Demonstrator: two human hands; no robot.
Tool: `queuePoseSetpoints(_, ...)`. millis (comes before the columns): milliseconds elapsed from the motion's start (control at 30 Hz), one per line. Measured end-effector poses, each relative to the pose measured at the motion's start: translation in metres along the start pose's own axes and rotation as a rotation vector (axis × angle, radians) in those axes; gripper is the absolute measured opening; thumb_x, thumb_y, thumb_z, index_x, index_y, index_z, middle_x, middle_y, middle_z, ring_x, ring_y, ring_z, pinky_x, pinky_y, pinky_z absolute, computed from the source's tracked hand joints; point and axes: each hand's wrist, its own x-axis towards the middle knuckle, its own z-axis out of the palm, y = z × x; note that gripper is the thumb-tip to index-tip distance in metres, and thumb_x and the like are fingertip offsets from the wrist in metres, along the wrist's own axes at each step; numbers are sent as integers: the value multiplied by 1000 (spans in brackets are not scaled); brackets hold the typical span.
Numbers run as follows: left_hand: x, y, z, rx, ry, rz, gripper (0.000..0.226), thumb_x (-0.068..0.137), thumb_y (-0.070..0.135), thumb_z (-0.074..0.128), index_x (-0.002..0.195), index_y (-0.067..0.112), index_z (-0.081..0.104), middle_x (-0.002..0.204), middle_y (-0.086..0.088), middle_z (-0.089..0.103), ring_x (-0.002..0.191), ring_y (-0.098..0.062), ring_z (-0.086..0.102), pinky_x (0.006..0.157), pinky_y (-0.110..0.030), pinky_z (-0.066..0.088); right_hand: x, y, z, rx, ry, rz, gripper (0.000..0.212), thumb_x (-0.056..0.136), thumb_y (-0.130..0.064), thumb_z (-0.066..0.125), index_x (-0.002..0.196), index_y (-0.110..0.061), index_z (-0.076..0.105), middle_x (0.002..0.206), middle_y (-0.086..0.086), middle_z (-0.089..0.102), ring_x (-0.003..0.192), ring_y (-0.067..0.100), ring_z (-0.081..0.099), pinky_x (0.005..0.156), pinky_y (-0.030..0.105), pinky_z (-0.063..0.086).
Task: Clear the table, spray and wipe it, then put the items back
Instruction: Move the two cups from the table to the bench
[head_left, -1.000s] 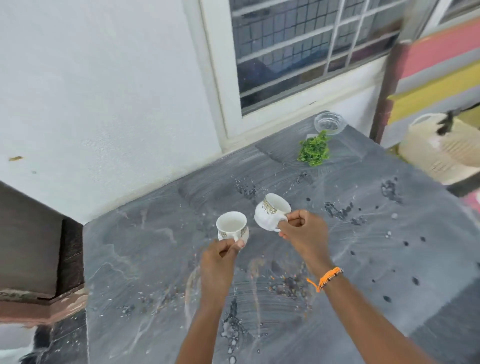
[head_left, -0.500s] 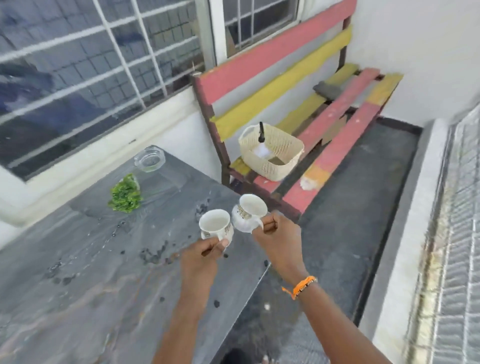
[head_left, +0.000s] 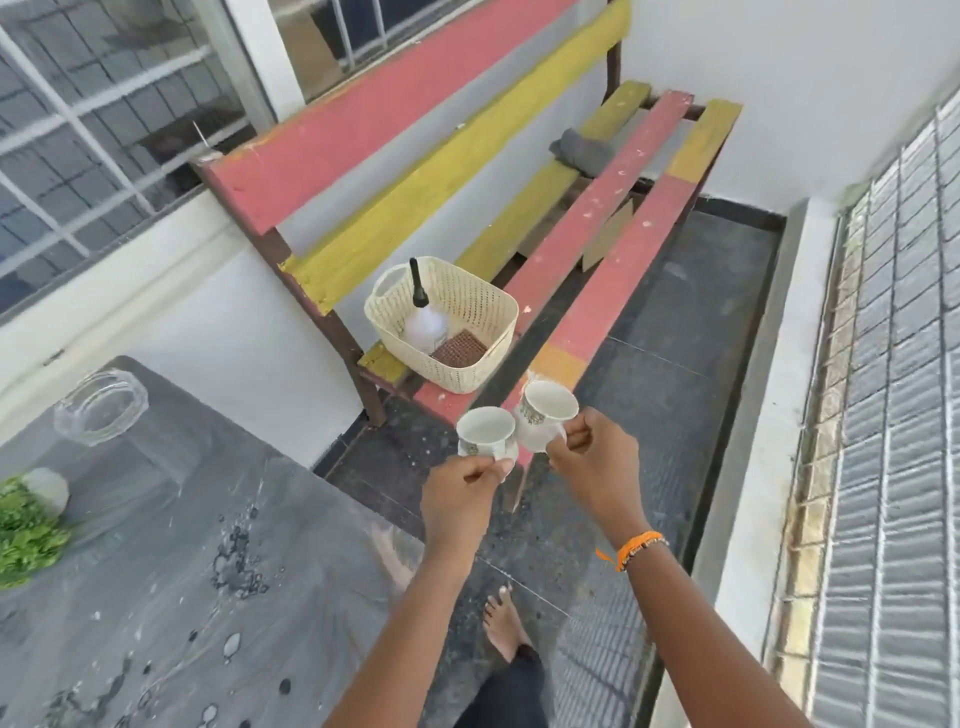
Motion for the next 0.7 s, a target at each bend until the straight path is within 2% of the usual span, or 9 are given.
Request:
queuePoseSetpoints(100,38,3,31,37,-4,-43,17,80,29,69,77,13,74,66,2,66,64,-13,56,66,-31,44,45,18,0,-28,-44,31,13,77,-16,65,70,-11,54,67,5,67,68,23,65,59,32,49)
queuePoseSetpoints(200,68,1,59,56,1,-89,19,81,28,68,68,14,70,56,8,58,55,-7,51,58,-28,39,84,38,4,-57,-101,61,11,78,-14,63,74,-7,55,72,9,67,71,27,62,61,34,48)
queuePoseSetpoints(333,108,-12,105,71,30,-181,18,82,26,67,70,13,72,62,3,64,58,-10,54,58,-27,41,141,72,18,-95,-196,77,6,83,-14,61,81,-12,56,76,5,67,74,25,62,64,31,44)
queuePoseSetpoints(400,127,-26,131,92,60,-245,22,82,25,66,70,7,70,64,-7,66,59,-17,54,59,-29,40,171,91,30,-119,-255,75,4,84,-13,60,83,-13,56,76,4,66,75,23,61,66,30,44)
queuePoseSetpoints(467,143,-38,153,111,87,-300,30,82,25,65,60,5,65,61,-14,63,58,-20,50,55,-30,35,196,107,41,-125,-302,72,8,83,-10,58,81,-16,54,72,2,62,71,21,58,66,30,44)
queuePoseSetpoints(533,156,-50,175,140,128,-360,42,82,27,65,45,13,50,49,-6,51,51,-19,41,50,-28,27,218,122,53,-143,-351,75,11,81,-7,57,79,-16,53,72,4,62,70,22,57,66,30,44)
queuePoseSetpoints(567,161,-55,185,143,156,-384,44,82,27,66,44,14,46,48,-7,48,49,-19,37,48,-28,24,228,130,59,-153,-377,67,10,81,-6,57,79,-15,53,73,6,62,71,23,57,65,30,44)
queuePoseSetpoints(633,172,-65,201,138,200,-430,38,81,26,67,49,10,52,54,-13,48,52,-24,34,47,-26,22,243,145,70,-170,-422,47,7,81,-7,57,79,-13,54,72,6,61,71,25,55,62,30,42)
queuePoseSetpoints(700,181,-75,212,163,229,-459,26,81,27,67,61,10,63,60,0,52,58,-17,44,48,-24,25,255,158,80,-181,-464,7,8,81,-8,58,78,-13,52,69,3,58,68,23,54,54,27,37)
